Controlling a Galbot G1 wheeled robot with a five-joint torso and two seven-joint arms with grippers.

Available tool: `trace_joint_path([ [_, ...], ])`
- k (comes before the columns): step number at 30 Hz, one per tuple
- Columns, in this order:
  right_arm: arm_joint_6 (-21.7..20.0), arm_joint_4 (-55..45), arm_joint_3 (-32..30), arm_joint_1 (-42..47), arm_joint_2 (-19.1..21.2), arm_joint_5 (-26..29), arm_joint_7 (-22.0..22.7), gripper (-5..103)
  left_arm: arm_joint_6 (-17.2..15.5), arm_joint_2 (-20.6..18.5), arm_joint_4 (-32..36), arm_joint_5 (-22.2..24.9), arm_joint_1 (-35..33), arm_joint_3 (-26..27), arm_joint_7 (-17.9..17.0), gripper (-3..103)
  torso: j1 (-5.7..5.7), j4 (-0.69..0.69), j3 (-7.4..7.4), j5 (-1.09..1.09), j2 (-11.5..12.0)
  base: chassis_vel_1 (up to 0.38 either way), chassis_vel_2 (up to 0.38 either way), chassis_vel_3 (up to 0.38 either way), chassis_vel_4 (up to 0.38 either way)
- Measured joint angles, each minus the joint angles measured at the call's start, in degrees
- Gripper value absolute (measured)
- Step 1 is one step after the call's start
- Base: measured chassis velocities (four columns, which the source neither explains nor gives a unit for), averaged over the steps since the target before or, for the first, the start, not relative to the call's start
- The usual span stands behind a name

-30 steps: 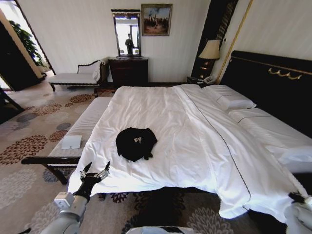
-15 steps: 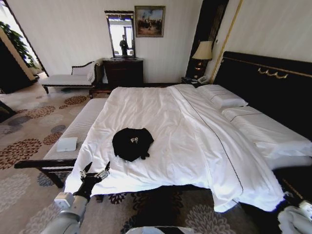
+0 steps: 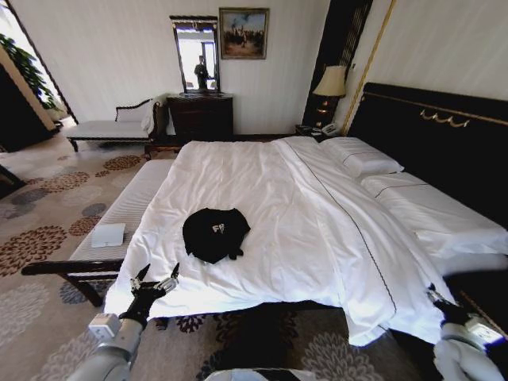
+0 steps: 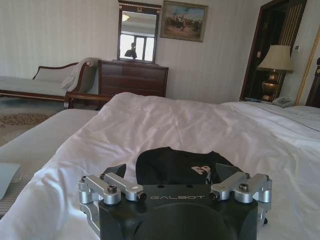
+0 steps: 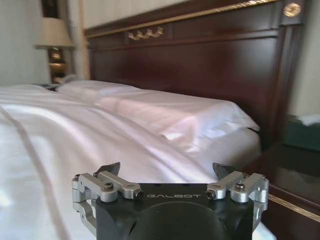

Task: Fold the clothes on the bed.

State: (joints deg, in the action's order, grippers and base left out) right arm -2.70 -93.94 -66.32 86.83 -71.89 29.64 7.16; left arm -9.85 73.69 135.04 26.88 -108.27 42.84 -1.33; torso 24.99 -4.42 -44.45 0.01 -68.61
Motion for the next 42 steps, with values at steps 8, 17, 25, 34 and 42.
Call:
trace_joint_path([
  [8, -1.1, -10.8, 4.1, 3.3, -4.4, -2.9, 0.3, 100, 0.2, 0.2, 0.1, -0.4, -0.5, 0.0, 0.1, 100, 0.00, 0.01, 0.00, 0.01, 0.0, 0.000, 0.000, 0.000, 0.000],
  [17, -0.9, -15.7, 8.5, 5.3, -7.7, -7.9, 1.8, 100, 0.2, 0.1, 0.1, -0.4, -0.2, -0.2, 0.1, 100, 0.00, 0.00, 0.00, -0.01, 0.0, 0.072, 0.081, -0.087, -0.095],
  [25, 6.9, -17.2, 11.9, 7.6, -9.6, -8.6, -1.6, 100, 0.2, 0.1, -0.3, -0.6, -0.1, -0.5, -0.2, 100, 0.00, 0.01, 0.02, 0.05, 0.0, 0.123, 0.150, -0.136, -0.128],
  [34, 11.8, -17.3, 13.7, 9.6, -10.9, -10.2, -5.7, 100, -0.1, -0.1, -0.5, -0.9, 0.3, -1.4, -0.3, 100, 0.00, -0.01, 0.00, -0.04, 0.0, -0.017, -0.005, 0.006, 0.007],
  [42, 11.7, -16.6, 14.3, 9.5, -11.2, -12.6, -5.3, 100, -0.2, -0.4, -0.5, -1.0, 0.5, -1.4, -0.5, 100, -0.01, 0.00, 0.01, 0.01, 0.0, -0.013, 0.036, 0.007, -0.039],
])
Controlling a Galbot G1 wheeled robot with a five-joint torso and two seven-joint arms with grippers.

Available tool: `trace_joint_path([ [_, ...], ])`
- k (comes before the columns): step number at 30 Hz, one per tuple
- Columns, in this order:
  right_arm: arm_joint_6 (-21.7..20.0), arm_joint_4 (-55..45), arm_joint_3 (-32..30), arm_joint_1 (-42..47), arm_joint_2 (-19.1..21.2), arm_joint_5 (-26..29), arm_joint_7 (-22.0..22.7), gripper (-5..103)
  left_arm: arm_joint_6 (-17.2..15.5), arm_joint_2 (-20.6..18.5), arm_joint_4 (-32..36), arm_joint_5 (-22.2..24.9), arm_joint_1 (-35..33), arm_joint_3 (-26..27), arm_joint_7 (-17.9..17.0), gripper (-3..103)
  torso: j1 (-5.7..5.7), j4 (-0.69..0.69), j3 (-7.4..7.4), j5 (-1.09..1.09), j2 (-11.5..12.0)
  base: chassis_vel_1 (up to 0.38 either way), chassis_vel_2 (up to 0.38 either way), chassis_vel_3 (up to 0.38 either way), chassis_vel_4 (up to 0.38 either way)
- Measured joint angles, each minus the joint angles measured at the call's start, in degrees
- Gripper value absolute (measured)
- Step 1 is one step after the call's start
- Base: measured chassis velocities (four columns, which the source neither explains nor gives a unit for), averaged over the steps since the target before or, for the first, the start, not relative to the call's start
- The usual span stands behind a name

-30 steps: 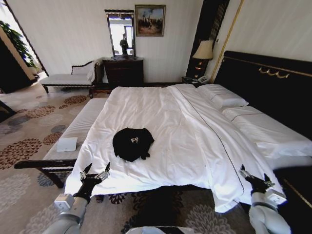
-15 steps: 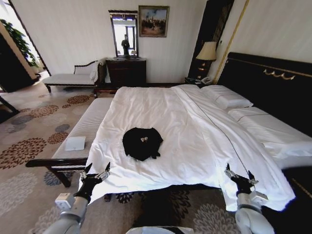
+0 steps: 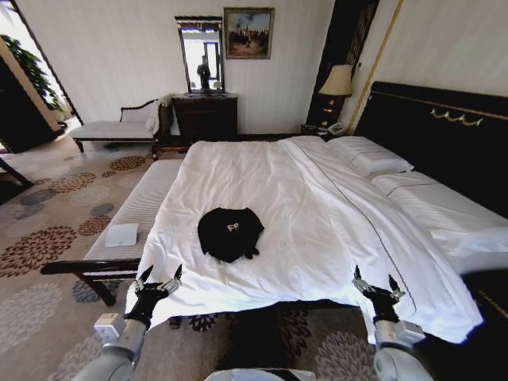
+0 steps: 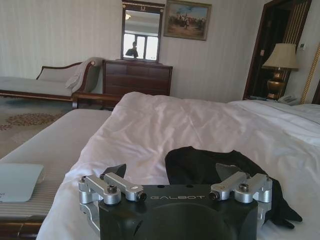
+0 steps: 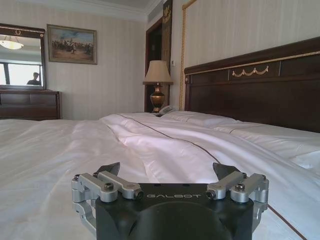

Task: Fold the clothes on the bed.

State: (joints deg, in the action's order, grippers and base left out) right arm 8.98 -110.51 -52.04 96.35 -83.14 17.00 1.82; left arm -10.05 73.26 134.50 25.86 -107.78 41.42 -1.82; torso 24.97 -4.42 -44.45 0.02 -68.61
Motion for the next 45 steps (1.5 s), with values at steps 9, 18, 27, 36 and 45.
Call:
trace_joint_path([
  [9, -0.6, 0.0, 0.0, -0.5, 0.4, -0.6, 0.4, 100, 0.0, -0.1, -0.2, 0.1, 0.3, 0.2, 0.0, 100, 0.01, 0.00, -0.01, -0.03, 0.0, -0.002, 0.179, -0.008, -0.193],
  [18, -0.8, 0.0, 0.4, -0.8, 0.4, 0.6, 0.5, 100, 0.0, -0.1, -0.3, 0.4, 0.5, 0.6, -0.2, 100, 0.03, 0.01, 0.00, -0.01, 0.0, -0.020, 0.180, 0.030, -0.194],
  [27, -1.2, -0.1, 0.4, -0.9, 0.5, 0.6, 0.5, 100, 0.0, 0.1, -0.4, 0.5, 0.4, 0.6, -0.1, 100, 0.01, 0.00, -0.01, -0.03, 0.0, -0.128, 0.003, 0.134, 0.000],
  [36, -0.7, -0.1, 0.3, -0.8, 0.7, 0.3, 0.6, 100, 0.0, 0.0, -0.4, 0.5, 0.5, 0.4, -0.1, 100, 0.06, 0.00, -0.02, -0.06, 0.0, -0.208, -0.033, 0.202, 0.033],
  [45, -0.4, -0.3, 0.5, -0.5, 1.1, 0.1, 0.8, 100, 0.0, -0.1, -0.8, -0.3, 0.4, -1.1, -0.1, 100, -0.03, 0.01, 0.02, 0.00, 0.0, -0.037, -0.009, 0.021, 0.001],
])
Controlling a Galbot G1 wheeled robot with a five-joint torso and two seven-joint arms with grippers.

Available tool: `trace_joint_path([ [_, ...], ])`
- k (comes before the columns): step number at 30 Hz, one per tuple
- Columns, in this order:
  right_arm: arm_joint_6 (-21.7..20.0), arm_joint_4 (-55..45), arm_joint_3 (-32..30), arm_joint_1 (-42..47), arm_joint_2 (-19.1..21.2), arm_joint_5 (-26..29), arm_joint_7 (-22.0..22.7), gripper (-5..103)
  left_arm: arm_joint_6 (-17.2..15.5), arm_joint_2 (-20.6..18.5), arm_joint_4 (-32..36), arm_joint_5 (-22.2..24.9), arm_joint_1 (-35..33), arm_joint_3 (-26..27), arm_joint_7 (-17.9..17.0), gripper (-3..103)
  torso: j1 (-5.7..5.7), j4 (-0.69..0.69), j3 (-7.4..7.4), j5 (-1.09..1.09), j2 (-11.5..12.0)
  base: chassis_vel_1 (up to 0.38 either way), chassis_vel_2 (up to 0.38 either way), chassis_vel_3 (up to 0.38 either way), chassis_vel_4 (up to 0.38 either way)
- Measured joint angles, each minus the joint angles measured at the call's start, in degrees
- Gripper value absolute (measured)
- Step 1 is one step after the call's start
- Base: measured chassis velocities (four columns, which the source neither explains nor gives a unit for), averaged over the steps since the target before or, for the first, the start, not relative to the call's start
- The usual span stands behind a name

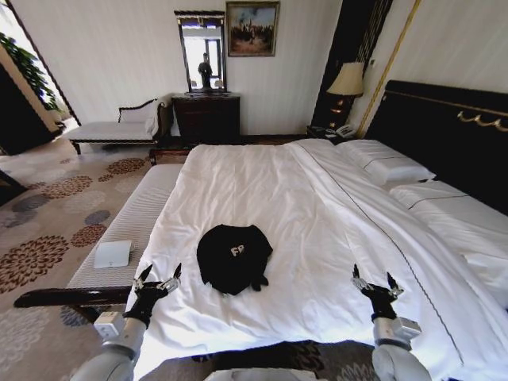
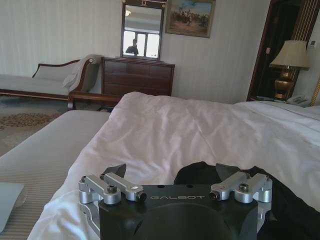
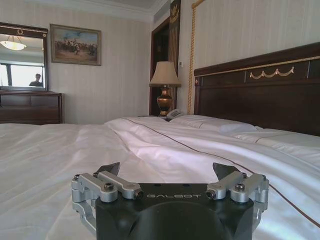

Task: Fold the clothes on the bed.

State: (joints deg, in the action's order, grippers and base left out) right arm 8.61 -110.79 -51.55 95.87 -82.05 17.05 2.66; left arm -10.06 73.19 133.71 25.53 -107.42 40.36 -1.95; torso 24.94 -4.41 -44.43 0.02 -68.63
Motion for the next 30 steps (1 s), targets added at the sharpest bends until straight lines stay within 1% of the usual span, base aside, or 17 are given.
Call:
trace_joint_path([
  [6, 0.3, -0.2, 0.4, 0.8, 0.3, 0.1, -0.1, 100, 0.0, 0.2, -0.8, 0.0, 0.5, -0.8, 0.0, 100, 0.00, -0.01, -0.01, -0.03, 0.0, -0.057, 0.062, 0.041, -0.052],
  [10, 0.5, -1.4, 1.2, 1.3, 0.4, 1.7, -0.5, 100, -0.2, 0.2, -1.8, 0.4, 0.9, -1.6, -0.1, 100, 0.07, -0.01, -0.03, -0.02, 0.0, -0.112, 0.089, 0.117, -0.095],
  [12, -0.2, -2.6, 2.0, 1.8, 0.9, 3.0, -0.6, 100, -0.3, 0.1, -2.2, 0.5, 1.1, -1.9, -0.1, 100, 0.11, -0.01, -0.04, -0.03, 0.0, -0.092, 0.075, 0.101, -0.051],
  [14, -4.7, -6.0, 4.1, 2.3, 2.2, 8.9, -0.6, 100, -0.4, -0.3, -3.0, 0.9, 1.5, -2.2, -0.2, 100, 0.12, -0.01, -0.04, -0.03, 0.0, -0.055, 0.033, 0.067, -0.042],
  [15, -4.7, -6.0, 4.1, 2.3, 2.2, 8.9, -0.6, 100, -0.4, -0.3, -3.0, 0.9, 1.5, -2.2, -0.2, 100, 0.12, -0.01, -0.04, -0.03, 0.0, -0.047, 0.033, 0.067, -0.026],
  [16, -7.8, -7.6, 5.1, 2.3, 3.0, 12.3, -0.6, 100, -0.6, -0.7, -3.3, 1.6, 1.7, -2.2, -0.1, 100, 0.11, -0.01, -0.04, -0.02, 0.0, 0.000, 0.000, 0.000, 0.000],
  [17, -11.7, -9.2, 6.8, 1.8, 4.5, 17.2, -0.5, 100, -0.8, -1.5, -4.0, 2.7, 2.1, -2.4, -0.1, 100, 0.07, -0.01, -0.03, -0.02, 0.0, 0.000, 0.000, 0.000, 0.000],
  [19, -15.7, -9.8, 9.2, -0.4, 7.0, 24.1, -0.1, 100, -0.9, -3.1, -5.8, 3.5, 3.3, -2.7, -0.1, 100, 0.01, 0.00, -0.01, -0.02, 0.0, 0.000, 0.000, 0.000, 0.000],
  [20, -15.7, -9.8, 9.2, -0.4, 7.0, 24.1, -0.1, 100, -0.9, -3.1, -5.8, 3.5, 3.3, -2.7, -0.1, 100, 0.01, 0.00, -0.01, -0.02, 0.0, 0.000, 0.000, 0.000, 0.000],
  [22, -19.3, -9.5, 11.2, -3.6, 10.5, 31.5, 0.2, 100, -0.9, -4.2, -7.1, 3.8, 4.6, -2.9, -0.3, 100, -0.01, -0.01, 0.00, 0.01, 0.0, 0.000, 0.000, 0.000, 0.000],
  [24, -23.1, -8.1, 13.3, -7.7, 14.6, 38.9, 0.2, 100, -1.1, -4.8, -7.6, 4.5, 5.5, -2.9, -0.5, 100, 0.00, -0.01, -0.01, -0.02, 0.0, 0.000, 0.000, 0.000, 0.000],
  [25, -23.1, -8.1, 13.3, -7.7, 14.6, 38.9, 0.2, 100, -1.1, -4.8, -7.6, 4.5, 5.5, -2.9, -0.5, 100, 0.00, -0.01, -0.01, -0.02, 0.0, 0.000, 0.000, 0.000, 0.000],
  [26, -24.5, -7.1, 14.0, -9.6, 16.3, 41.5, 0.2, 100, -1.1, -4.8, -7.8, 4.8, 5.7, -2.9, -0.6, 100, 0.01, -0.01, -0.01, -0.02, 0.0, 0.000, 0.000, 0.000, 0.000],
  [27, -26.3, -4.6, 15.8, -12.9, 19.2, 45.0, 0.2, 100, -1.1, -4.8, -7.9, 5.3, 5.7, -2.9, -0.7, 100, 0.03, 0.02, -0.02, 0.02, 0.0, 0.000, 0.000, 0.000, 0.000],
  [29, -28.3, -0.2, 19.0, -17.8, 22.4, 49.2, -0.1, 100, -0.9, -5.1, -7.9, 5.5, 5.1, -2.8, -0.7, 100, 0.06, 0.00, -0.04, -0.06, 0.0, 0.000, 0.000, 0.000, 0.000],
  [30, -29.0, 1.2, 20.2, -19.5, 23.2, 50.7, -0.1, 100, -0.7, -5.3, -7.8, 5.5, 4.7, -2.7, -0.7, 100, 0.07, 0.00, -0.04, -0.05, 0.0, 0.000, 0.000, 0.000, 0.000],
])
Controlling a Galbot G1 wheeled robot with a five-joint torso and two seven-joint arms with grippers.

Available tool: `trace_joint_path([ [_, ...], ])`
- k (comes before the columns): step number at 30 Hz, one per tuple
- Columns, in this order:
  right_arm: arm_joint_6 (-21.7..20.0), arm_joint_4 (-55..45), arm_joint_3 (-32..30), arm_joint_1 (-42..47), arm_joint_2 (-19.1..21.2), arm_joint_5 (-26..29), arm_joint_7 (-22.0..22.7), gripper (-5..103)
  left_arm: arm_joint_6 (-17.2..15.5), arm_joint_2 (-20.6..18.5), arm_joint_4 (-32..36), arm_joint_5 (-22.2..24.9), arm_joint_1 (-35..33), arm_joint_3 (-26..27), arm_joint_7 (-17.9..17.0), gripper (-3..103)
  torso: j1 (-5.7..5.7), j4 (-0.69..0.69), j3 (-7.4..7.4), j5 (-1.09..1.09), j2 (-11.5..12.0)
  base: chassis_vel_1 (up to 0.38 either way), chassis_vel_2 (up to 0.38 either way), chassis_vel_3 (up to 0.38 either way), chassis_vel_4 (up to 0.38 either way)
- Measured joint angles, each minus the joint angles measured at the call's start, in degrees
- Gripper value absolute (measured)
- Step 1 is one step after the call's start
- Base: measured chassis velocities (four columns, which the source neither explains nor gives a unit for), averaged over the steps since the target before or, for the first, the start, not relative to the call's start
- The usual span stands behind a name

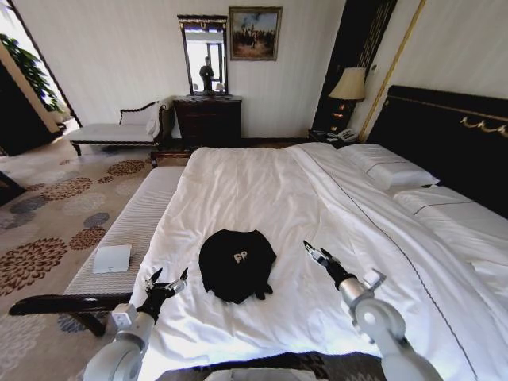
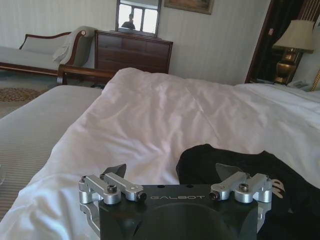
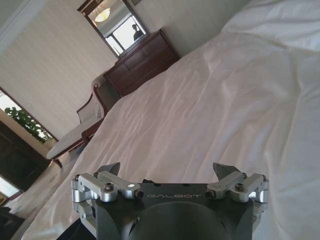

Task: Fold the clothes on the bed.

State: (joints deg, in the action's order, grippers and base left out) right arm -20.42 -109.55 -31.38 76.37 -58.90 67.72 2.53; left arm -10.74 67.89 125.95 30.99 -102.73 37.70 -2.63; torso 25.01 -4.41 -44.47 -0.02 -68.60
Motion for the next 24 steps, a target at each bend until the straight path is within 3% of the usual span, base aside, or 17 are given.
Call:
trace_joint_path([
  [4, -2.3, 5.4, 5.4, -7.0, 2.4, 3.2, -0.3, 100, 0.5, -0.5, 0.5, 0.1, -1.1, 0.4, 0.3, 100, 0.00, -0.02, 0.00, 0.00, 0.0, 0.000, 0.000, 0.000, 0.000],
  [11, -4.0, 16.3, 13.8, -18.8, 2.2, 5.6, -2.3, 100, 0.6, 0.4, 1.0, 0.1, -1.8, 0.4, 0.2, 100, -0.02, 0.01, 0.01, 0.04, 0.0, 0.000, 0.000, 0.000, 0.000],
  [16, -4.6, 28.3, 21.4, -28.3, -1.5, 3.7, -5.4, 100, 0.6, -0.9, 1.4, 0.0, -3.0, 0.2, 0.1, 100, -0.01, -0.01, 0.00, 0.02, 0.0, 0.000, 0.000, 0.000, 0.000],
  [24, -4.6, 38.2, 23.1, -33.1, -6.0, -2.0, -11.1, 96, 0.7, -1.7, 2.9, 0.5, -4.1, 1.5, -0.5, 100, -0.02, 0.01, 0.01, 0.03, 0.0, 0.000, 0.000, 0.000, 0.000],
])
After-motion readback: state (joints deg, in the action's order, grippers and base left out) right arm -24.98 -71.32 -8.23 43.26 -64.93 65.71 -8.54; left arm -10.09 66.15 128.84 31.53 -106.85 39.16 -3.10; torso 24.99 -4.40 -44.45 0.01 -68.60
